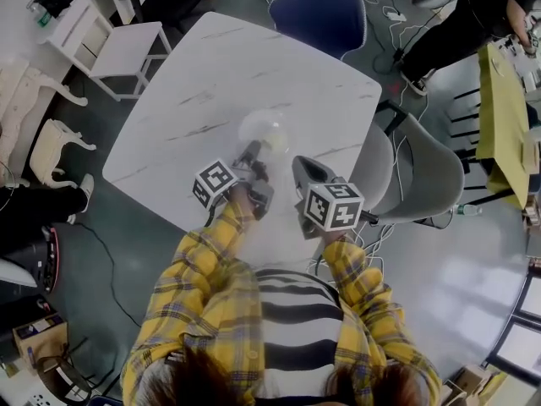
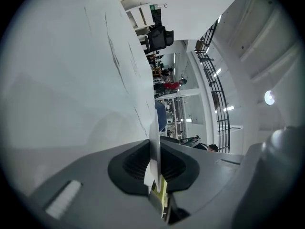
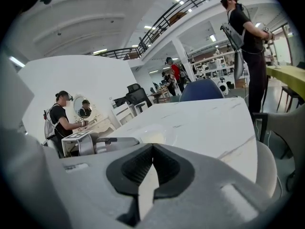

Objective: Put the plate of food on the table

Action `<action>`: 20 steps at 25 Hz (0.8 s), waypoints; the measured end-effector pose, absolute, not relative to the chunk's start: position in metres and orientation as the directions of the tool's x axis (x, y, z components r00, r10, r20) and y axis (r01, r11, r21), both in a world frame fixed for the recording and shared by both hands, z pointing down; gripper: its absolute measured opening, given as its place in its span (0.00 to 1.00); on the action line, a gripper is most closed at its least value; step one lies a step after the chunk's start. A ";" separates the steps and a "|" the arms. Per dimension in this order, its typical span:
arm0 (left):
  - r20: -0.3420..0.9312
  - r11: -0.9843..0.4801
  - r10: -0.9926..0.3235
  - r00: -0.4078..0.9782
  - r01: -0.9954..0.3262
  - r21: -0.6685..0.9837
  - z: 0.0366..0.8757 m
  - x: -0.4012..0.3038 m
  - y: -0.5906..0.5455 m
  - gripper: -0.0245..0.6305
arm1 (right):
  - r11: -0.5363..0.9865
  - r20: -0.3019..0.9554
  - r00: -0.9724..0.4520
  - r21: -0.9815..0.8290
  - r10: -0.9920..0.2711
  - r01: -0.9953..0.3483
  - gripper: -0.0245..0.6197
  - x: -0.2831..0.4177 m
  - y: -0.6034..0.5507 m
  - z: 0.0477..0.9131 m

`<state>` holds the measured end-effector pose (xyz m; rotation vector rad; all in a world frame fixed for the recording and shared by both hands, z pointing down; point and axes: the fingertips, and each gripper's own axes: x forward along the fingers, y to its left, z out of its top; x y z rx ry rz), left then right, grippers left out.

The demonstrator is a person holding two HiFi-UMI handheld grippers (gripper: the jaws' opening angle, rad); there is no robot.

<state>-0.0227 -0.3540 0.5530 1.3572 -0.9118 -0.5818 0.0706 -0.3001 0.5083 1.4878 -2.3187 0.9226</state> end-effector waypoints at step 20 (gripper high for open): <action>0.246 0.225 -0.826 0.506 -0.105 0.969 0.580 -0.019 -0.414 0.07 | 0.257 0.535 -0.444 -0.389 -0.718 -0.885 0.03 0.071 -0.363 0.536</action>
